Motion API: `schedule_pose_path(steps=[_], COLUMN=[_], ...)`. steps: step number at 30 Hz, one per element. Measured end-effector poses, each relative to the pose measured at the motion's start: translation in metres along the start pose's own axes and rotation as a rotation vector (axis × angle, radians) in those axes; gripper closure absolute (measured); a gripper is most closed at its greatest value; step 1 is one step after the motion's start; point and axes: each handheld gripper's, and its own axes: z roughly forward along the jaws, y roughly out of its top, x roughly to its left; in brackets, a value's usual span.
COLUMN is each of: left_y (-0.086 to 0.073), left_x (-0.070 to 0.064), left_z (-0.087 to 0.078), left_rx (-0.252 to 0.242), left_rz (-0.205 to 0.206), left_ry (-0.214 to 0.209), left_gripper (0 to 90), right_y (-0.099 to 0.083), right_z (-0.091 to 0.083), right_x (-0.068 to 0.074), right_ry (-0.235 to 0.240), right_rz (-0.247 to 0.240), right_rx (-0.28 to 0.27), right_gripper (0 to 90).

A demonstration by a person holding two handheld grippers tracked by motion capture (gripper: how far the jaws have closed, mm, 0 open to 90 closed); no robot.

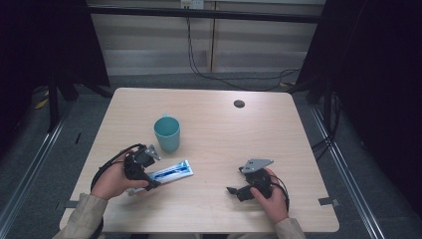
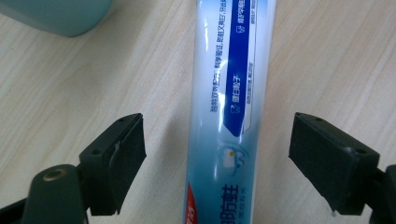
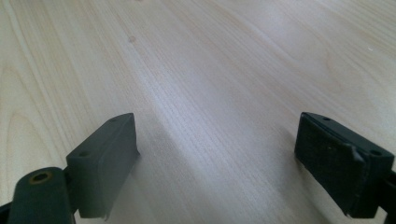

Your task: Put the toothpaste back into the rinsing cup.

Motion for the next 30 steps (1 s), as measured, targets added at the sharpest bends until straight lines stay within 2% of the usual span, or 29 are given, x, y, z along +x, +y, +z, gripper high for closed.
schedule_pose_path(steps=[12, 16, 18, 21, 30], left_y=[0.021, 0.023, 0.024, 0.026, 0.027], left_x=[-0.003, -0.002, -0.003, -0.003, -0.003], left_z=[0.012, 0.015, 0.016, 0.019, 0.024], left_rx=[0.035, 0.05, 0.049, 0.07, 0.1], left_rz=[0.036, 0.041, 0.031, 0.054, 0.065], left_ry=[-0.013, -0.018, -0.023, -0.022, -0.023], left_gripper=[22.2, 22.7, 23.6, 25.7, 33.3], right_y=[0.0, 0.0, 0.0, 0.0, 0.0], right_z=[0.0, 0.0, 0.0, 0.0, 0.0], right_x=[0.0, 0.0, 0.0, 0.0, 0.0], right_ry=[0.0, 0.0, 0.0, 0.0, 0.001], right_rz=[0.001, 0.001, 0.001, 0.003, -0.001], right_rx=[0.0, 0.0, 0.0, 0.001, -0.001], right_gripper=[12.7, 12.7, 12.7, 12.7, 12.7])
